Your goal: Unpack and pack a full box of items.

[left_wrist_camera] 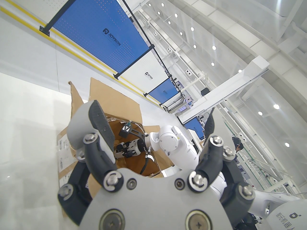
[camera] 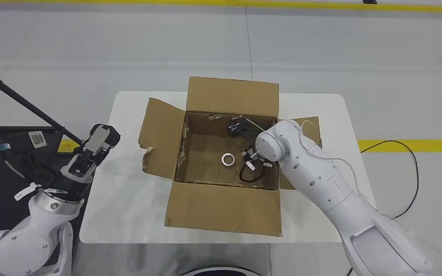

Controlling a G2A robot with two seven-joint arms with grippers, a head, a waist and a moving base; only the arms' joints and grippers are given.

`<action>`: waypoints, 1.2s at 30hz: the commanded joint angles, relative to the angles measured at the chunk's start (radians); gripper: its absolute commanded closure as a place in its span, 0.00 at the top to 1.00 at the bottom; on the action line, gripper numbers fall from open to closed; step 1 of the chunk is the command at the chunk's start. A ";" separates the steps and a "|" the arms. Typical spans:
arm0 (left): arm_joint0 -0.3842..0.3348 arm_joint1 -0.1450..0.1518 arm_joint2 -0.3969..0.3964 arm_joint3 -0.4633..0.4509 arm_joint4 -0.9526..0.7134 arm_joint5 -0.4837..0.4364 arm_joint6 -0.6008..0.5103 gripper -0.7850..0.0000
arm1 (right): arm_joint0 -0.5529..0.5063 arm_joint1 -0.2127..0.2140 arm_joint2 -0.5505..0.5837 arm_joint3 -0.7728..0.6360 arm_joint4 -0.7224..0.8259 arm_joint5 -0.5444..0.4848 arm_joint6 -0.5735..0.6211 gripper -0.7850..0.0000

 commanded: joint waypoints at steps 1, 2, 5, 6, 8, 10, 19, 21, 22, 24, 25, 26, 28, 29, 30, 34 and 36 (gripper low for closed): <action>0.000 0.000 0.000 0.000 0.000 0.000 0.000 1.00 | -0.002 -0.001 0.003 0.002 0.003 -0.005 0.005 0.11; 0.000 0.000 0.000 0.000 0.000 0.000 0.000 1.00 | -0.004 -0.002 0.005 0.002 0.005 -0.008 0.008 0.12; 0.000 0.000 0.000 0.000 0.000 0.000 0.000 1.00 | -0.009 -0.003 0.010 0.002 0.016 -0.020 0.013 0.13; 0.000 0.000 0.000 0.000 0.000 0.000 0.000 1.00 | -0.011 -0.004 0.012 0.001 0.018 -0.023 0.013 0.14; 0.000 0.000 0.000 0.000 0.000 0.000 0.000 1.00 | -0.018 -0.005 0.015 -0.006 0.029 -0.033 0.009 0.14; 0.000 0.000 0.000 0.000 0.000 0.000 0.000 1.00 | -0.023 -0.005 0.019 -0.015 0.033 -0.040 0.011 0.16; 0.000 0.000 0.000 0.000 0.000 0.000 0.000 1.00 | -0.054 -0.006 0.023 -0.060 0.020 -0.049 0.022 0.29; 0.000 0.000 0.000 0.000 0.000 0.000 0.000 1.00 | -0.059 -0.006 0.025 -0.069 0.013 -0.047 0.010 0.28; 0.000 0.000 0.000 0.000 0.000 0.000 0.000 1.00 | -0.062 -0.007 0.027 -0.074 0.011 -0.046 0.001 0.28; 0.000 0.000 0.000 0.000 0.000 0.000 0.000 1.00 | -0.066 -0.007 0.028 -0.078 0.006 -0.043 -0.004 0.30; 0.000 0.000 0.000 0.000 0.000 0.000 0.000 1.00 | -0.068 -0.008 0.029 -0.082 0.003 -0.043 -0.007 0.32; 0.000 0.000 0.000 0.000 0.000 0.000 0.000 1.00 | -0.069 -0.008 0.030 -0.085 0.000 -0.042 -0.012 0.34; 0.000 0.000 0.000 0.000 0.000 0.000 0.000 1.00 | -0.073 -0.010 0.031 -0.086 -0.005 -0.040 -0.019 0.35; 0.000 0.000 0.000 0.000 0.000 0.000 0.000 1.00 | -0.075 -0.011 0.032 -0.086 -0.006 -0.038 -0.028 0.35; 0.000 0.000 0.000 0.000 0.000 0.000 0.000 1.00 | -0.078 -0.011 0.033 -0.085 -0.006 -0.038 -0.032 0.36; 0.000 0.000 0.000 0.000 0.000 0.000 0.000 1.00 | -0.080 -0.016 0.032 -0.079 -0.010 -0.041 -0.037 0.46; 0.000 0.000 0.000 0.000 0.000 0.000 0.000 1.00 | -0.081 -0.018 0.032 -0.076 -0.010 -0.042 -0.038 0.46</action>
